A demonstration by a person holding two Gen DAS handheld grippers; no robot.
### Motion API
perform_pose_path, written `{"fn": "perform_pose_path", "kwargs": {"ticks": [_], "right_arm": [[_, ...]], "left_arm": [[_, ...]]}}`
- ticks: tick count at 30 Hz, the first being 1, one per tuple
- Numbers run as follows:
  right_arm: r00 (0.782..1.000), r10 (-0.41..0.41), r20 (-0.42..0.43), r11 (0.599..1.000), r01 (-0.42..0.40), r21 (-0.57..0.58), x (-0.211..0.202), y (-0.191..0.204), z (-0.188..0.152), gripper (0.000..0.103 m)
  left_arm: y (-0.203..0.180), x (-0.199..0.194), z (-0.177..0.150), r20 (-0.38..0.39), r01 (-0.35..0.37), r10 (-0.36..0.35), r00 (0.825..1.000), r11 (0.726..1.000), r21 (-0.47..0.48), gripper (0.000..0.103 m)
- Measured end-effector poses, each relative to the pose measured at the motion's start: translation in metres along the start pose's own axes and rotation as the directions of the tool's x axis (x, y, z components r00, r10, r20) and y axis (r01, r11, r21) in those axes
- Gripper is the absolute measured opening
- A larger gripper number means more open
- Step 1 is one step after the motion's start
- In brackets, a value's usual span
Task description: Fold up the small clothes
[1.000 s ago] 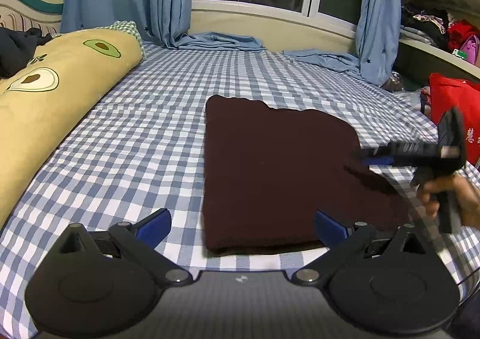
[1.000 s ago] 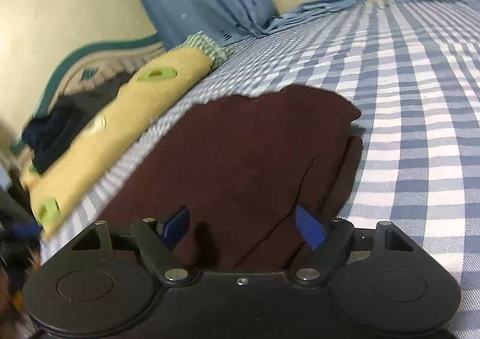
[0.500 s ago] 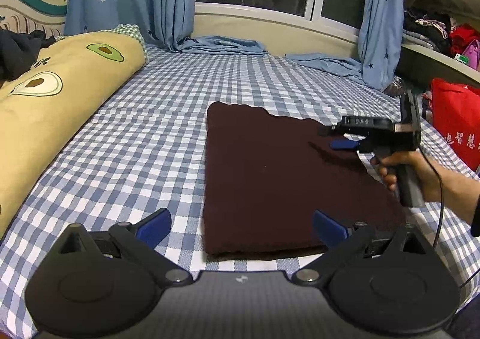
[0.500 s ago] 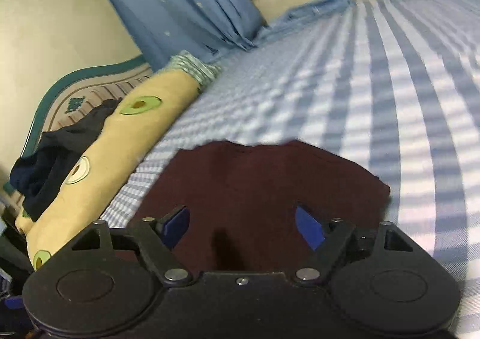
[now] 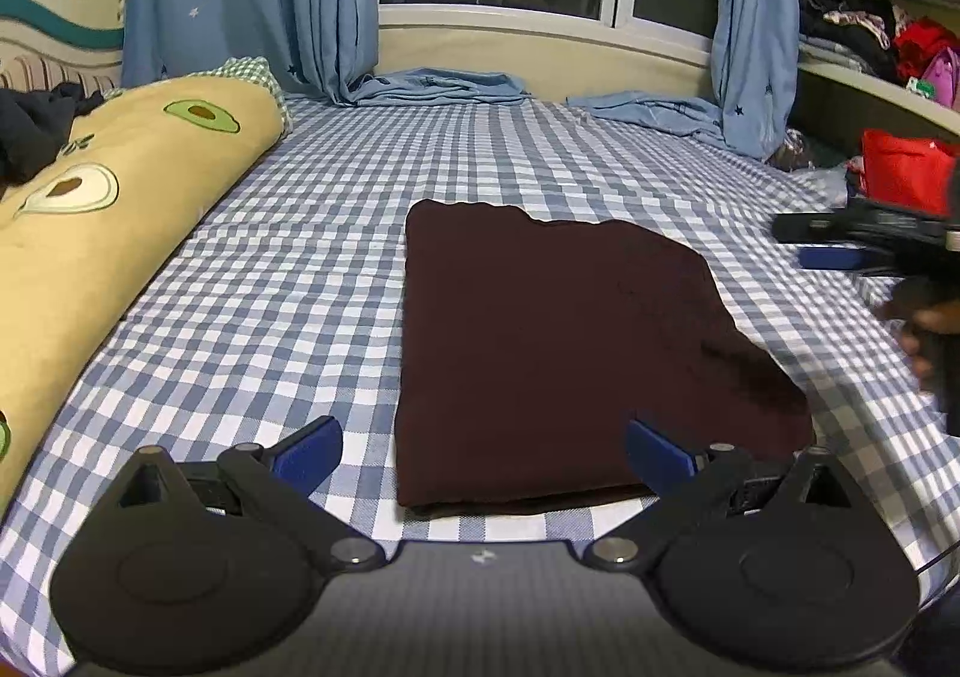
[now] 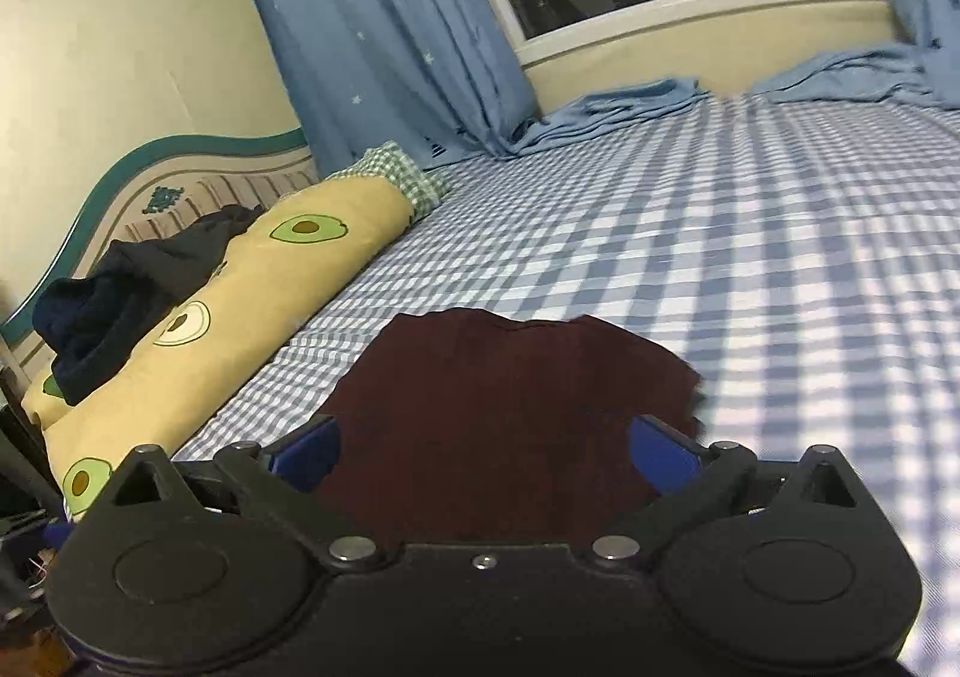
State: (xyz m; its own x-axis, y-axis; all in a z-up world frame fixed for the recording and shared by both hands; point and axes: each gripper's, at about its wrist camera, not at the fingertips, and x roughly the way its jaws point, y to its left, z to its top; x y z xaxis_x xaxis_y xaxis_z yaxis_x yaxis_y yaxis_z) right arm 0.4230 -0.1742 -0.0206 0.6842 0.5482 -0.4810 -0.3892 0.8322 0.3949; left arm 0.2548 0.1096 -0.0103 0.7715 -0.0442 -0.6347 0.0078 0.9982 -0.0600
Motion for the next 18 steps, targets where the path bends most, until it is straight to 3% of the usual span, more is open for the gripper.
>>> {"fn": "perform_pose_path", "kwargs": {"ticks": [8, 14, 18], "right_arm": [[0.987, -0.159, 0.008, 0.987, 0.16, -0.018, -0.102, 0.028, -0.031, 0.102], [0.981, -0.193, 0.01, 0.981, 0.193, 0.019, -0.167, 0.048, -0.054, 0.102], [0.977, -0.213, 0.004, 0.975, 0.213, -0.06, -0.213, 0.078, -0.066, 0.102]], "left_arm": [[-0.008, -0.004, -0.004, -0.04, -0.005, 0.005, 0.999, 1.0, -0.004, 0.102], [-0.013, -0.017, -0.011, -0.04, -0.034, 0.034, 0.999, 0.999, 0.012, 0.102], [-0.017, -0.029, -0.014, -0.037, -0.049, 0.05, 0.998, 0.999, 0.015, 0.102]]}}
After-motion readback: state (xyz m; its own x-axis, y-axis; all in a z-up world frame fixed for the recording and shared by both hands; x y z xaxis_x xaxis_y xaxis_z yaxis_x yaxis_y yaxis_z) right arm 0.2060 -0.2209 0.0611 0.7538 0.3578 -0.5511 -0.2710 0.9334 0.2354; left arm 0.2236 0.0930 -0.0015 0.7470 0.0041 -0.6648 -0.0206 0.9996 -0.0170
